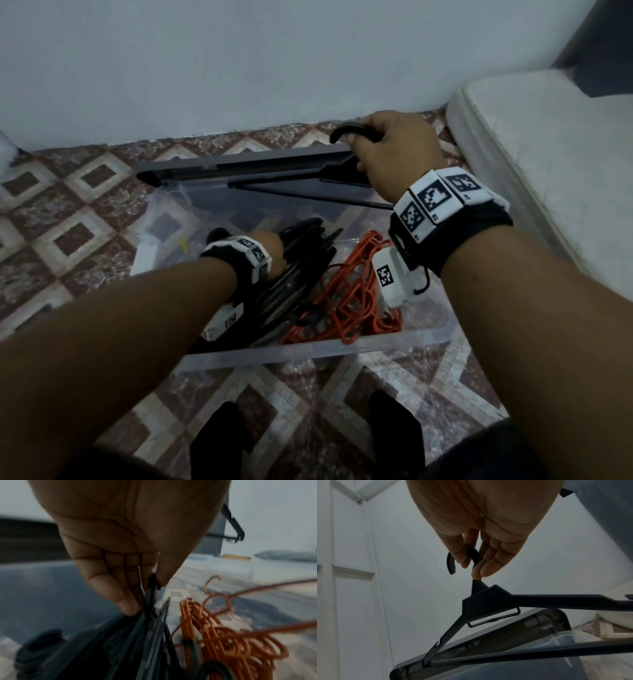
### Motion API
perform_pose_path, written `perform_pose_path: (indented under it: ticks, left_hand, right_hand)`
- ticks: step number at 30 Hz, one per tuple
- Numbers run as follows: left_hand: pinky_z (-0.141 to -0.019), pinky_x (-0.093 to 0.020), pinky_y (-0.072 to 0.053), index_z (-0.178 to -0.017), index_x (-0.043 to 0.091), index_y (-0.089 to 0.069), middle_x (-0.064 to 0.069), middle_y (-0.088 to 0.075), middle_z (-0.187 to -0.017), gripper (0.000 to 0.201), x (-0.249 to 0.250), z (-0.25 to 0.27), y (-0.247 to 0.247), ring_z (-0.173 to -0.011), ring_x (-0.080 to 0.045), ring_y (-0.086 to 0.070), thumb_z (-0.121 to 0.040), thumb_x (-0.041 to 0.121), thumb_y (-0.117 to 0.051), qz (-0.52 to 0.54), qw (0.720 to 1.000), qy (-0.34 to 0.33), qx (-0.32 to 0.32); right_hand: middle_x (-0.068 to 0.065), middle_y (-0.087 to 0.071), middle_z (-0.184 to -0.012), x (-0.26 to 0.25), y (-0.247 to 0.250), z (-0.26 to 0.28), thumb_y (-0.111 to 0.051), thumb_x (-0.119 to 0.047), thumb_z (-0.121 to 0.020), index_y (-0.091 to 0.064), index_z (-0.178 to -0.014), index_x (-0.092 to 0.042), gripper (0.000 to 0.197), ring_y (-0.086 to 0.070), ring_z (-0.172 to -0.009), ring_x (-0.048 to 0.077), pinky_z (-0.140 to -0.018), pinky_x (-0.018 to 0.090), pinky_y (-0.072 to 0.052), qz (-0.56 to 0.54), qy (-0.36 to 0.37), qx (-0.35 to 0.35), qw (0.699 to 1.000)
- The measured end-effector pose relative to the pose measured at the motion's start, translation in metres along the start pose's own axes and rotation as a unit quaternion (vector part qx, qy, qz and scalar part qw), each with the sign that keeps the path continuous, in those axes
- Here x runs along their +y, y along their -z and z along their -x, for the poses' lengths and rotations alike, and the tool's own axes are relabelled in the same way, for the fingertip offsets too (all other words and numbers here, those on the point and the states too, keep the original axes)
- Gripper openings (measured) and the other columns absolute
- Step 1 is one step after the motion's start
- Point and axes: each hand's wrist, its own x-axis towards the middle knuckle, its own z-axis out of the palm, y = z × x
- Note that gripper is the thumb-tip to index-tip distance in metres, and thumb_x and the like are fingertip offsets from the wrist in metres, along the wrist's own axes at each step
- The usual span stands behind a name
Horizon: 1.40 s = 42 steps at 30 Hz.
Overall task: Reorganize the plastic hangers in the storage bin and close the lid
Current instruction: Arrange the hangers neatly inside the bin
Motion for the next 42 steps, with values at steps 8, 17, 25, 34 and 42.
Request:
perform_pose_path:
  ticks: [8,17,25,34,42]
  left_hand:
    - [-0.064,-0.028,-0.038,-0.092,0.018,-0.058,-0.004,-0.06,-0.088,0.015,-0.022,0.128,0.087,-0.075,-0.023,-0.053,-0.091,0.033,-0.057,0.049,0.968,0.017,0.245]
    - [-0.067,-0.026,-0.038,-0.105,0.02,-0.064,-0.001,-0.067,-0.095,0.017,-0.022,0.181,0.084,-0.08,-0.019,-0.058,-0.095,0.033,-0.058,0.117,0.925,-0.054,0.358]
    - [-0.066,-0.029,-0.041,-0.107,0.025,-0.063,0.002,-0.065,-0.091,0.017,-0.029,0.171,0.089,-0.08,-0.021,-0.06,-0.094,0.028,-0.053,0.137,0.897,-0.066,0.415]
    - [-0.063,-0.025,-0.039,-0.102,0.024,-0.065,0.011,-0.057,-0.071,0.018,-0.011,0.154,0.099,-0.064,-0.013,-0.055,-0.089,0.021,-0.053,0.145,0.916,-0.069,0.368]
    - [-0.066,-0.025,-0.045,-0.1,0.024,-0.066,0.006,-0.067,-0.085,0.017,0.019,0.163,0.106,-0.072,-0.013,-0.058,-0.087,0.031,-0.057,0.11,0.94,-0.117,0.3]
  right_hand:
    - [0.006,-0.075,-0.096,-0.013,0.026,0.016,-0.056,-0.028,-0.088,-0.072,-0.108,-0.02,0.026,-0.068,-0.094,0.022,-0.087,0.031,-0.053,0.018,-0.004,0.073,0.997]
    - [0.003,-0.075,-0.095,-0.039,0.044,0.032,-0.059,-0.029,-0.089,-0.074,-0.11,-0.028,0.026,-0.069,-0.09,0.021,-0.087,0.034,-0.056,0.043,-0.005,0.083,0.996]
    - [0.001,-0.075,-0.091,-0.045,0.021,0.035,-0.061,-0.031,-0.09,-0.076,-0.107,-0.027,0.023,-0.065,-0.078,0.016,-0.071,0.024,-0.048,0.041,0.002,0.075,0.996]
    - [0.0,-0.075,-0.099,-0.042,0.001,0.019,-0.06,-0.029,-0.091,-0.075,-0.11,-0.027,0.024,-0.056,-0.07,0.011,-0.068,0.019,-0.04,0.097,0.044,0.035,0.994]
    - [0.011,-0.072,-0.09,-0.046,-0.002,0.022,-0.059,-0.03,-0.092,-0.074,-0.102,-0.012,0.025,-0.062,-0.075,0.024,-0.063,0.028,-0.042,0.172,0.075,-0.127,0.974]
